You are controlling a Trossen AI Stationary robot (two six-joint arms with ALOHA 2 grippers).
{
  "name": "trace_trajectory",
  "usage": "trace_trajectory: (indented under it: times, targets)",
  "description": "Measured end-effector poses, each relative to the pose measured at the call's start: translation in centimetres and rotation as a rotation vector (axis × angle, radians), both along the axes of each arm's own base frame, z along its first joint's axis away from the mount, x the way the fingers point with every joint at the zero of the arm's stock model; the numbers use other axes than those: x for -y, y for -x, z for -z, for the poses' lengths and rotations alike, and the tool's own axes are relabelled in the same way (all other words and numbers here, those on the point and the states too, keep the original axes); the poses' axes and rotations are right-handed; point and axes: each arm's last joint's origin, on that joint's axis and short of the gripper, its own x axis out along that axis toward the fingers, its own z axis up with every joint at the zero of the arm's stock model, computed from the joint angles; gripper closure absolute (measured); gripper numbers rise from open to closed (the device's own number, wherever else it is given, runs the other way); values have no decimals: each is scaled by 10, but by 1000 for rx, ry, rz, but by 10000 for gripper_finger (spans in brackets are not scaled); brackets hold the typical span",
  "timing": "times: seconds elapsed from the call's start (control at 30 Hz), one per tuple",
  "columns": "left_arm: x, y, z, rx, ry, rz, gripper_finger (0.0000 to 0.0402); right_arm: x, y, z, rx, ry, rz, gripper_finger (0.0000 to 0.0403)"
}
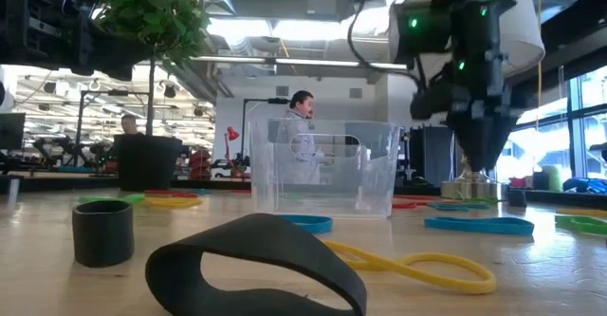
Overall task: Pick and place rubber bands into bin
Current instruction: Put the blue rubber band into the transparent container
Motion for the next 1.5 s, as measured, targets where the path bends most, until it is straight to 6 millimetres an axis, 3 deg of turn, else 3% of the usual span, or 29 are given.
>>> trace_trajectory:
  times: [0.23, 0.47, 0.67, 0.9, 1.07, 1.27, 1.5]
  targets:
    - [0, 0, 0, 0, 0, 0, 398, 13, 16, 28, -45, 32, 24, 265]
    - [0, 0, 0, 0, 0, 0, 398, 24, 26, 44, 39, 40, 13, 282]
    - [0, 0, 0, 0, 0, 0, 398, 24, 31, 52, 53, 26, -12, 316]
    - [0, 0, 0, 0, 0, 0, 398, 20, 26, 50, 50, 24, -127, 394]
    - [0, 0, 0, 0, 0, 0, 398, 15, 18, 34, 62, 1, -166, 398]
    - [0, 0, 0, 0, 0, 0, 398, 0, 5, -13, 140, 56, -164, 401]
    - [0, 0, 0, 0, 0, 0, 398, -28, -19, -82, 275, 147, -199, 402]
